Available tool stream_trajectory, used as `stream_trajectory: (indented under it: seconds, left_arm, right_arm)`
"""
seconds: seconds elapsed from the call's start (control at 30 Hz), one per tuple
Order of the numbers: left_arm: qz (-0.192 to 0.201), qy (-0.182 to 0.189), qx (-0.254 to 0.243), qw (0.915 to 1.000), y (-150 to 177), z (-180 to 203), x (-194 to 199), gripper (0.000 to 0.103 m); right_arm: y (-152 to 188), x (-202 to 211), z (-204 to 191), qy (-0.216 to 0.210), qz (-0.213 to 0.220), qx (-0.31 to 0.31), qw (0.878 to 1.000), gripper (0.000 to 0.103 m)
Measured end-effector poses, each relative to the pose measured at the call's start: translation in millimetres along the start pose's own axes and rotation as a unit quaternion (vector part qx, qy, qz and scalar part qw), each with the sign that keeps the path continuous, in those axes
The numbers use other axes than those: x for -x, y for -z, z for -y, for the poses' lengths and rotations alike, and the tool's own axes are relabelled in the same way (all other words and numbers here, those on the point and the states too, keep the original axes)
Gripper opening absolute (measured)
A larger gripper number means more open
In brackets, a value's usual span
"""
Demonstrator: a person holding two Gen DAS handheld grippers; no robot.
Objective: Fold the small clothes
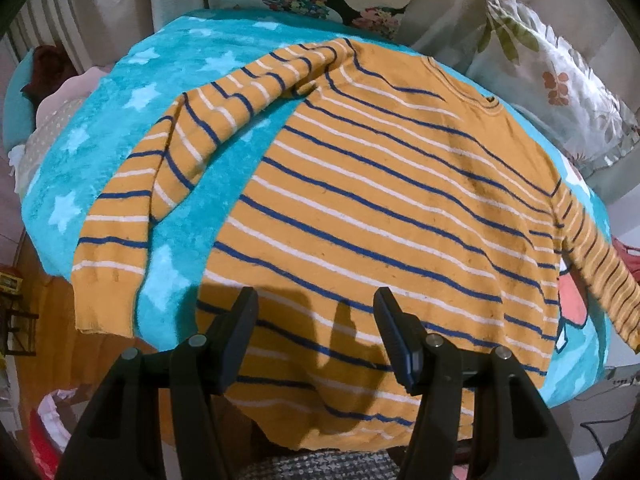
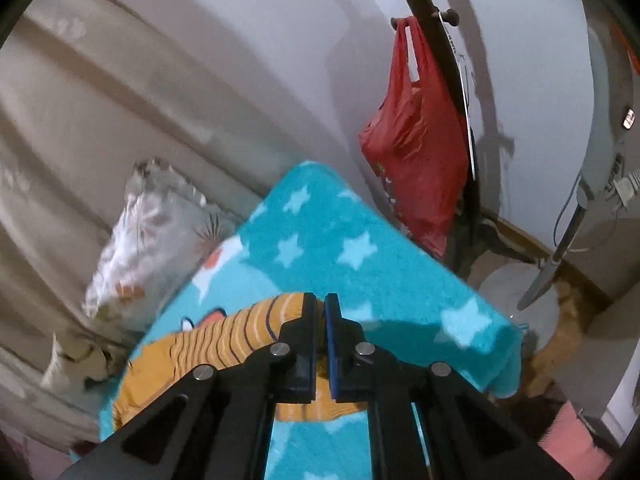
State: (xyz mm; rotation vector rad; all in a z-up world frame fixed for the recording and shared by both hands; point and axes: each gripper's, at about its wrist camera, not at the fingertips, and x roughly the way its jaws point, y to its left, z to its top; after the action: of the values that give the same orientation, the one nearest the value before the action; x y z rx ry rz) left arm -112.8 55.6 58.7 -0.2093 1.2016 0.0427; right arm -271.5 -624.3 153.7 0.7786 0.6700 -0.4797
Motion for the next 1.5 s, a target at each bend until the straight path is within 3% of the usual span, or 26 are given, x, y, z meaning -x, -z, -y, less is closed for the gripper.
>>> stream_trajectory:
  seconds: [0.13, 0.33, 0.43, 0.6, 0.7, 0.87, 1.07, 1.17, 1.33, 1.43, 1.5]
  left_arm:
    - [0.001, 0.003, 0.001, 1.0000, -9, -9, -2, 0.059]
    - [-0.002, 0.018, -0.002, 0.9998, -30, -29, -5, 0.059]
    - [0.008, 0.023, -0.013, 0.9996, -42, -44, 2, 0.059]
    - [0.036, 0.024, -0.030, 0.9986, -61, -81, 20, 0.059]
    - [0.046, 0.020, -0.031, 0.9983, -72, -109, 25, 0.062]
    - [0.049, 0.007, -0.018, 0.9986, -83, -158, 23, 0.063]
    - [0.032, -0.004, 0.007, 0.9995, -87, -202, 12, 0.063]
    - [0.027, -0.007, 0.013, 0.9995, -88, -213, 9, 0.063]
    - [0.024, -0.005, 0.018, 0.9996, -93, -222, 5, 0.063]
    - [0.024, -0.001, 0.022, 0.9995, -96, -226, 3, 0.063]
    - [0.024, 0.002, 0.029, 0.9993, -99, -229, 1, 0.063]
  right_arm:
    - [16, -11, -43, -0.009, -0.030, 0.040, 0.999, 0.005]
    - [45, -34, -123, -0.093, -0.074, 0.029, 0.993, 0.005]
    - [71, -50, -188, -0.134, -0.101, 0.046, 0.985, 0.005]
    - [132, -86, -313, -0.194, -0.154, 0.091, 0.965, 0.005]
    - [188, -122, -390, -0.220, -0.199, 0.119, 0.948, 0.005]
    - [274, -186, -469, -0.215, -0.259, 0.152, 0.929, 0.005]
    - [344, -251, -507, -0.197, -0.314, 0.156, 0.915, 0.005]
    - [363, -271, -518, -0.178, -0.328, 0.165, 0.913, 0.005]
    - [388, -298, -522, -0.161, -0.369, 0.184, 0.897, 0.010]
    - [383, -286, -523, -0.185, -0.367, 0.185, 0.892, 0.026]
    - [376, -264, -528, -0.204, -0.347, 0.198, 0.894, 0.043]
